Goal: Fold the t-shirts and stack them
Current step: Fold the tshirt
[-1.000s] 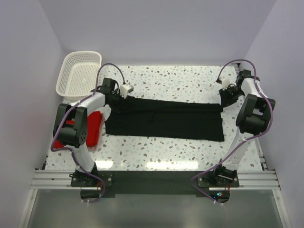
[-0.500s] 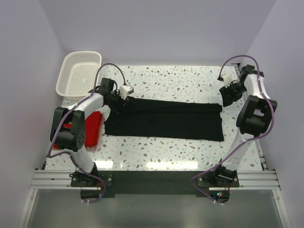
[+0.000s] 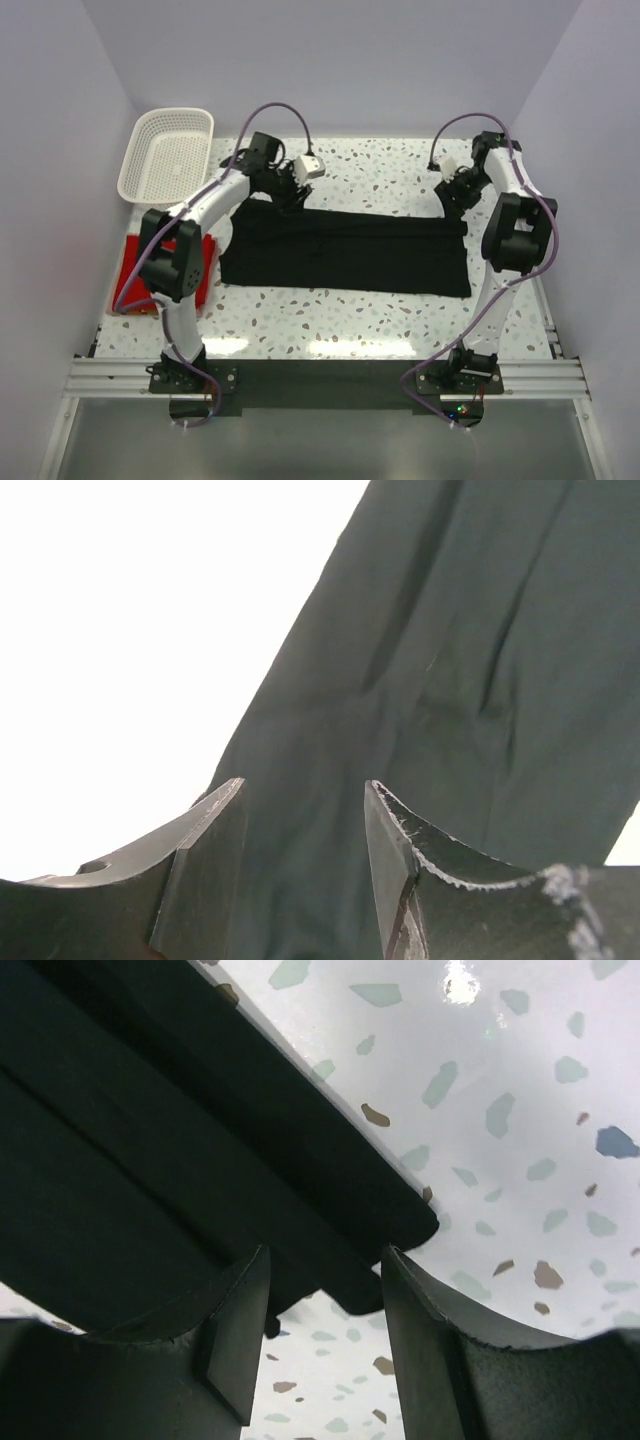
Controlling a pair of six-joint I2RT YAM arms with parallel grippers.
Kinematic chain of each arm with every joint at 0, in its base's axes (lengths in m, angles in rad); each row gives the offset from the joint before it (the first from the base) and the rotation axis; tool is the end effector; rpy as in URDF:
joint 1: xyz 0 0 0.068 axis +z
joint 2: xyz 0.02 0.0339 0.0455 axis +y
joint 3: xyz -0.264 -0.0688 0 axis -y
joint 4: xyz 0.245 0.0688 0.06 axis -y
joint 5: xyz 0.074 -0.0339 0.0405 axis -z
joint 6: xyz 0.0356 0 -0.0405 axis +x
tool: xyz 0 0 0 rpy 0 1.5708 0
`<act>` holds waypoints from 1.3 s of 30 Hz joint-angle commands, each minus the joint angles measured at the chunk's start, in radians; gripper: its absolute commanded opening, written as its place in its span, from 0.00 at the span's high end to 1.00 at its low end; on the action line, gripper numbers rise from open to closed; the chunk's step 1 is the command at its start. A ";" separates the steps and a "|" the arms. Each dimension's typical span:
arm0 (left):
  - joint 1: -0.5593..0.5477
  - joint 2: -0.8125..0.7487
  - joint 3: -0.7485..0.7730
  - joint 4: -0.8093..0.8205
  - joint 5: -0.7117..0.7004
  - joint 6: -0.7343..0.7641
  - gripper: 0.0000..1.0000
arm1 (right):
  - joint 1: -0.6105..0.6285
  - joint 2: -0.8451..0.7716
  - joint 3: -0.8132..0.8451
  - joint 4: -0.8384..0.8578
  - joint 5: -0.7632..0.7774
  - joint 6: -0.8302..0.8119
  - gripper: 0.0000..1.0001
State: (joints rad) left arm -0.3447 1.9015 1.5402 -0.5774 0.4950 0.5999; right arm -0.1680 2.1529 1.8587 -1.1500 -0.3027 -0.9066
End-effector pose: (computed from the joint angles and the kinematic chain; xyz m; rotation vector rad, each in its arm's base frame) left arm 0.3880 -0.1573 0.2477 1.2748 2.0572 -0.5041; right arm 0.4264 -0.0615 0.2133 -1.0601 2.6622 0.2825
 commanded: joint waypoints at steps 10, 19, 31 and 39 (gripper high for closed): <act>-0.119 0.229 0.173 -0.076 0.019 0.057 0.44 | 0.004 0.073 0.043 -0.047 0.074 -0.060 0.59; -0.140 0.229 0.149 -0.087 0.045 0.073 0.47 | 0.005 0.002 -0.038 -0.060 0.066 -0.084 0.71; -0.155 0.211 0.144 -0.128 0.059 0.121 0.55 | 0.002 -0.065 -0.078 -0.100 0.073 -0.117 0.77; -0.171 0.171 0.094 -0.148 0.062 0.162 0.62 | 0.005 -0.096 -0.173 -0.083 0.108 -0.150 0.79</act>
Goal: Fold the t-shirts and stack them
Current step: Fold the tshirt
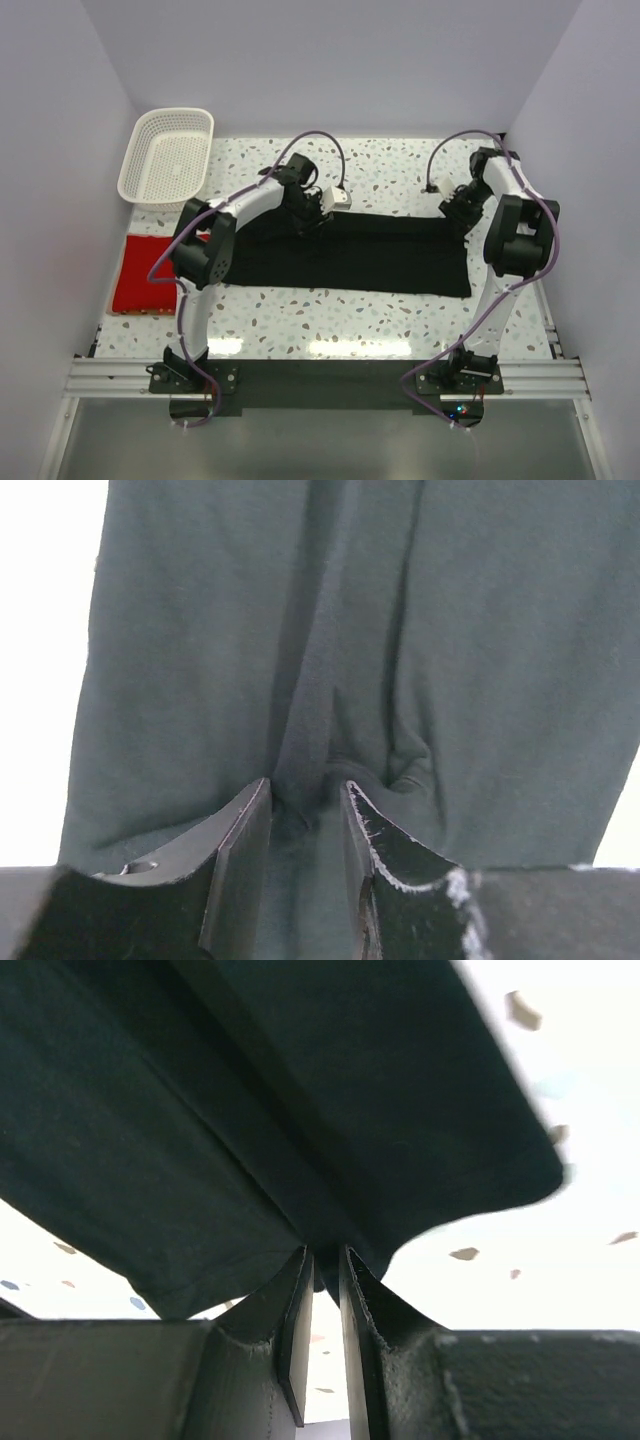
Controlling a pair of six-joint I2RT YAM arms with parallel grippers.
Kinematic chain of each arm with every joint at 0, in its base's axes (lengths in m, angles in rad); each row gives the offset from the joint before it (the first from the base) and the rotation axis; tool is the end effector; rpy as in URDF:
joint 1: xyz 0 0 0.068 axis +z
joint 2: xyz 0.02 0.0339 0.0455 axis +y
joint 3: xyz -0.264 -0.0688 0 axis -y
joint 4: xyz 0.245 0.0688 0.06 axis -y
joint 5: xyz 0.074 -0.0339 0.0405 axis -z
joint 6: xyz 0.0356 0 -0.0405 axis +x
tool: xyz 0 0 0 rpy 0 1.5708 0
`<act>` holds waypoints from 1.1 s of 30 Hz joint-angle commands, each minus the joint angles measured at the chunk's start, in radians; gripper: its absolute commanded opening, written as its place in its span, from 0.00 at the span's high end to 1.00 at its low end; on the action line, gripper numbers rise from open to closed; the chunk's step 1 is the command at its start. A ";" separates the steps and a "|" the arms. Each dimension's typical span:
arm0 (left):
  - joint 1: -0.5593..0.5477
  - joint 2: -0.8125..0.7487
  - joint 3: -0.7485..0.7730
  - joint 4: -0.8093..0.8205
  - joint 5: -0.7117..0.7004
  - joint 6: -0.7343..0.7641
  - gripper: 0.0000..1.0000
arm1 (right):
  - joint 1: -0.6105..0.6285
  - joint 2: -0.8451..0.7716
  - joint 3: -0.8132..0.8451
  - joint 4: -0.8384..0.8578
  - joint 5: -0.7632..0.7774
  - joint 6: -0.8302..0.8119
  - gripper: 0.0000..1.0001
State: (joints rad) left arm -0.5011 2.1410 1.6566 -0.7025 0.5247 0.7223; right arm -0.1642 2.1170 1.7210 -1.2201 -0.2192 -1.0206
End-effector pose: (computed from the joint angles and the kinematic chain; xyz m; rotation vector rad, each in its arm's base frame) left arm 0.3831 -0.2301 0.1776 1.6253 2.0777 -0.6466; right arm 0.3973 -0.0580 0.1913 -1.2556 2.7691 0.3160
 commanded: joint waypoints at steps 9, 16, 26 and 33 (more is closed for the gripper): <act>-0.054 -0.121 -0.092 -0.022 -0.014 0.069 0.54 | 0.002 -0.080 -0.092 0.001 0.047 -0.045 0.77; -0.057 -0.206 -0.142 -0.040 -0.009 0.045 0.51 | 0.002 -0.094 -0.077 -0.016 0.041 -0.042 0.70; 0.323 -0.296 -0.150 0.187 0.045 -0.400 0.45 | 0.037 -0.147 -0.006 0.011 -0.072 0.147 0.61; 0.435 -0.158 -0.034 0.170 -0.086 -0.535 0.46 | 0.061 -0.121 0.012 0.016 -0.170 0.252 0.60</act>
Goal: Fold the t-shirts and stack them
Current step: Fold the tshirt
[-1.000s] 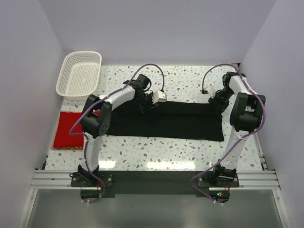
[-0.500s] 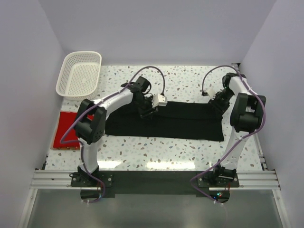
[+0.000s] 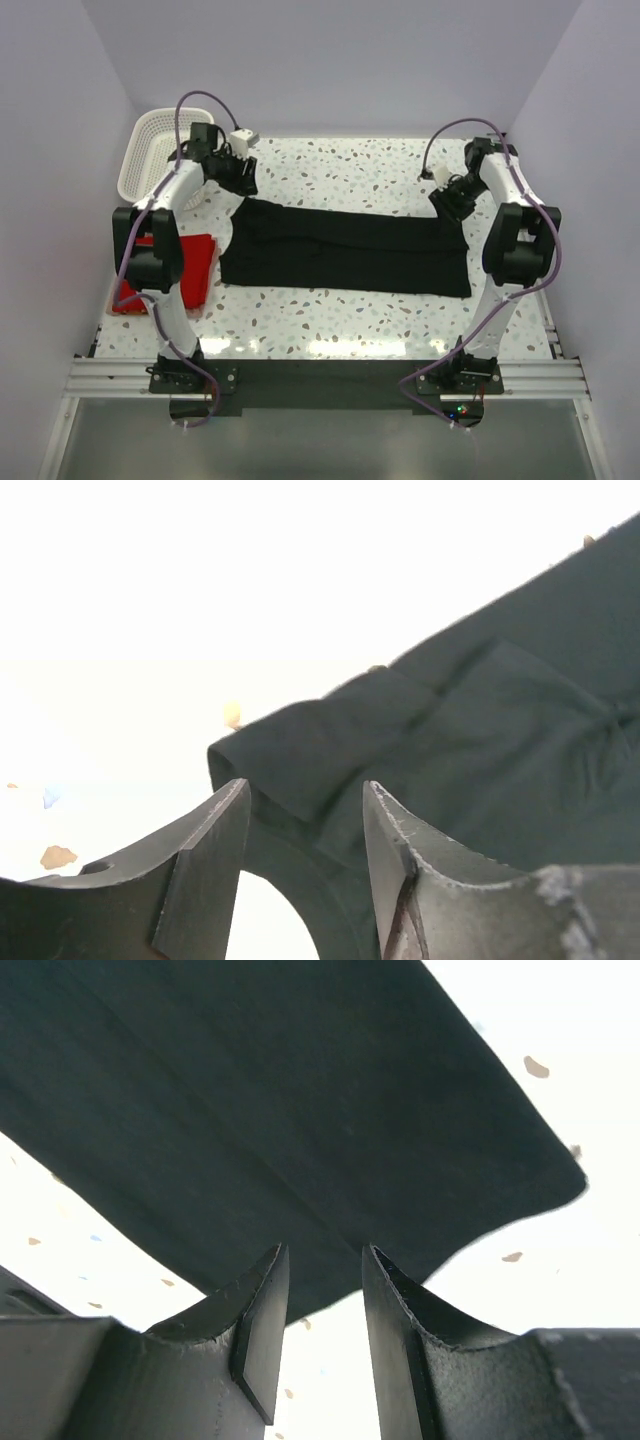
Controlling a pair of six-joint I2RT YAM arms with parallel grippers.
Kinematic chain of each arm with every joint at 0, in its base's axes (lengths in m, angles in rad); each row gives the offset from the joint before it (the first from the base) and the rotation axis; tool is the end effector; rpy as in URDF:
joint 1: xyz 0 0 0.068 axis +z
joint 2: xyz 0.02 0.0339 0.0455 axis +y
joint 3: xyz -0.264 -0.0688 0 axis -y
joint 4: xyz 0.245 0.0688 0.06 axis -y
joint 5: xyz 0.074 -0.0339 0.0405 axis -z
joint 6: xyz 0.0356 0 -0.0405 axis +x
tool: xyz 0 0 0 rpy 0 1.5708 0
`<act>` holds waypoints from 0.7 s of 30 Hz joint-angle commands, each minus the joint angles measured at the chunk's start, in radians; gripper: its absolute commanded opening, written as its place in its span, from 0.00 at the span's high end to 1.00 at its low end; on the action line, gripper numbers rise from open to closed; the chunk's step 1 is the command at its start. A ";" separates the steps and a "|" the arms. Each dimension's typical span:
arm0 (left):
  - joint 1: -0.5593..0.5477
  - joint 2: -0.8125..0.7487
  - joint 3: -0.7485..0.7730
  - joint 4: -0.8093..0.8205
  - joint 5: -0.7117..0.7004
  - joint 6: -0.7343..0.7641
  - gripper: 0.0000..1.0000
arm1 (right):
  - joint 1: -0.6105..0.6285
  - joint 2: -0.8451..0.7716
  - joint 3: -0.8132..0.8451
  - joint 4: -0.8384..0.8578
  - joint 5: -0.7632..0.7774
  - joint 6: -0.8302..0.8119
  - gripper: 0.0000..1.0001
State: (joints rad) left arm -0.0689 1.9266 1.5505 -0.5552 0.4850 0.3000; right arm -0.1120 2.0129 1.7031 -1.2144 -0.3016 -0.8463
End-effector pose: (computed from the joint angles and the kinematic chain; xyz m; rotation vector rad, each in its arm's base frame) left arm 0.4227 -0.0458 0.2421 0.6363 2.3339 -0.5004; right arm 0.3884 -0.0330 0.2267 -1.0648 2.7398 0.3648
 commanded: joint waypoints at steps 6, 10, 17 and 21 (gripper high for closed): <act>0.029 0.091 0.050 -0.018 -0.033 -0.137 0.49 | 0.087 -0.022 0.003 0.058 -0.168 0.179 0.60; 0.044 0.042 -0.032 -0.017 -0.014 -0.148 0.49 | 0.182 -0.020 0.009 0.146 -0.246 0.331 0.60; 0.052 -0.110 -0.231 0.018 0.096 -0.105 0.48 | 0.337 -0.013 0.004 0.393 -0.366 0.610 0.60; 0.052 -0.135 -0.297 0.029 0.147 -0.117 0.48 | 0.429 0.020 0.030 0.507 -0.360 0.711 0.60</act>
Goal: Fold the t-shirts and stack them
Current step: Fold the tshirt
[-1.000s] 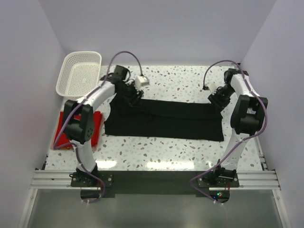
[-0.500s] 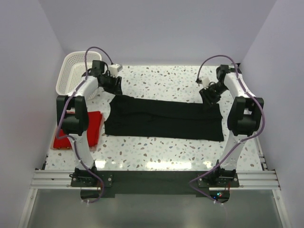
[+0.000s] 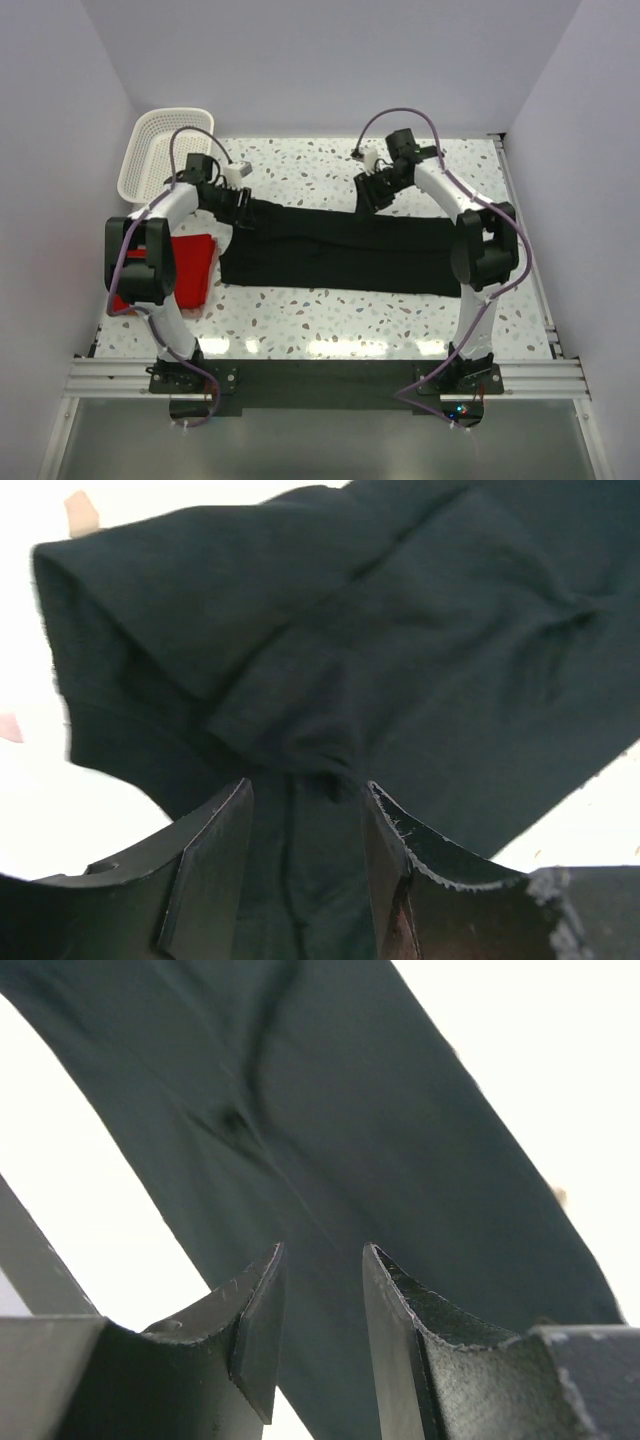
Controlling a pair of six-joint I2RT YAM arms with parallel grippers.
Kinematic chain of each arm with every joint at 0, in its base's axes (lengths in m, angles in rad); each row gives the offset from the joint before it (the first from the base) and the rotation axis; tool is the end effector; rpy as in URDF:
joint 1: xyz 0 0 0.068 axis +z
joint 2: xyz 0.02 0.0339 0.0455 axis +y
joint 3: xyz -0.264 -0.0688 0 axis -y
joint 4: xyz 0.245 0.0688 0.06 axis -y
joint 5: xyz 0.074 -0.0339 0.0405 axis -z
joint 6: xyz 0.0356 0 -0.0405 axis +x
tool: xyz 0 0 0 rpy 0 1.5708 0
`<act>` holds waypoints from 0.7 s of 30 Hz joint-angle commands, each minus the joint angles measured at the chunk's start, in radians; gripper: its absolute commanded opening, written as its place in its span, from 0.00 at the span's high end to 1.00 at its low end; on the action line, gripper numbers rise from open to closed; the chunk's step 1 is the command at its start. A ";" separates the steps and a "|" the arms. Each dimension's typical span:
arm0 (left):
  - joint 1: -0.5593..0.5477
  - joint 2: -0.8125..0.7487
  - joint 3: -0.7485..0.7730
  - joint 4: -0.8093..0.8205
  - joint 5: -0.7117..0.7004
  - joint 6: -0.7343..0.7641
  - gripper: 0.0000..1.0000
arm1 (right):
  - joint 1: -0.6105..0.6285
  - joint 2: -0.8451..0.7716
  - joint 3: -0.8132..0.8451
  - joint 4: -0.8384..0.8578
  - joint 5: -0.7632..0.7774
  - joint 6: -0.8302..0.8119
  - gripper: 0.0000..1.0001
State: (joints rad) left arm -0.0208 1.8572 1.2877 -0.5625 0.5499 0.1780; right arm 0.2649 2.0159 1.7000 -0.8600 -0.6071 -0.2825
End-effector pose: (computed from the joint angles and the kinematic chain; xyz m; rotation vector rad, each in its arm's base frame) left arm 0.3771 -0.0265 0.1907 0.4183 2.5560 -0.6817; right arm 0.4048 0.1308 0.2374 -0.8696 2.4877 0.8192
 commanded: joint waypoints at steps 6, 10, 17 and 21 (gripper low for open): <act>0.002 -0.073 -0.108 0.078 0.139 0.000 0.53 | 0.166 0.099 0.063 0.208 0.004 0.180 0.60; -0.019 -0.056 -0.110 0.084 0.144 0.006 0.52 | 0.209 0.142 0.067 0.240 0.046 0.184 0.58; -0.068 -0.027 -0.111 0.119 0.065 0.009 0.52 | 0.238 0.211 0.115 0.231 0.092 0.174 0.53; -0.071 -0.006 -0.100 0.127 0.053 0.003 0.52 | 0.249 0.231 0.127 0.228 0.099 0.160 0.53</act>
State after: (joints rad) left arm -0.0937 1.8320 1.1740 -0.4789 0.6212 0.1780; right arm 0.4999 2.2440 1.7805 -0.6643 -0.5289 -0.1192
